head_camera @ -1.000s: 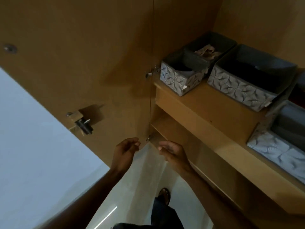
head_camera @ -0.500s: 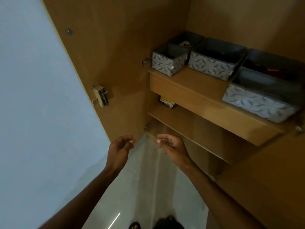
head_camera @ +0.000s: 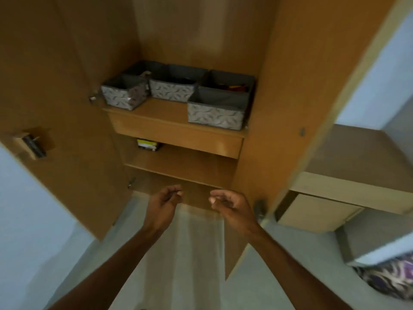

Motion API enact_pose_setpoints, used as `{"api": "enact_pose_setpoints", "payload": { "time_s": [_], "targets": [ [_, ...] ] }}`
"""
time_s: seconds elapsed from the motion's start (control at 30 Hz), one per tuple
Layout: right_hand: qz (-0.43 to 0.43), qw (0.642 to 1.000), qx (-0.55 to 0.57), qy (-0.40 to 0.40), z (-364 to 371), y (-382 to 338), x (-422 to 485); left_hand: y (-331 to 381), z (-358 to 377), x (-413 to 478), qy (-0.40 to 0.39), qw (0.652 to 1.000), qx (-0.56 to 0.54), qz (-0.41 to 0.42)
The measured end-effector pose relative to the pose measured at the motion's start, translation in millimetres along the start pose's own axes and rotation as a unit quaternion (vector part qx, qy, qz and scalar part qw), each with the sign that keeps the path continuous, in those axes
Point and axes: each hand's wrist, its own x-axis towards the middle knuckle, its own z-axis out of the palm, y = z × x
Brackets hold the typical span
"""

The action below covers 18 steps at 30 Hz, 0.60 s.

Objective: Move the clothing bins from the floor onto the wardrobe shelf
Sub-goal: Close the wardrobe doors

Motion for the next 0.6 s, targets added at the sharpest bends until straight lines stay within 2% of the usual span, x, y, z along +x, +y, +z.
{"api": "enact_pose_setpoints", "payload": {
  "time_s": [0.2,0.4,0.6],
  "targets": [
    [-0.022,0.993,-0.042,0.106,-112.2,4.4,-66.1,53.5,116.9,-33.2,-0.091,0.988,0.034,0.117],
    [-0.067,0.973,-0.041,0.216,-178.4,-21.0,-69.2,110.1,181.8,-63.0,-0.137,0.969,0.023,0.203],
    [-0.134,0.97,-0.097,0.177,-184.8,-48.9,-43.7,114.2,189.8,-78.7,-0.099,0.975,-0.008,0.199]
  ]
}}
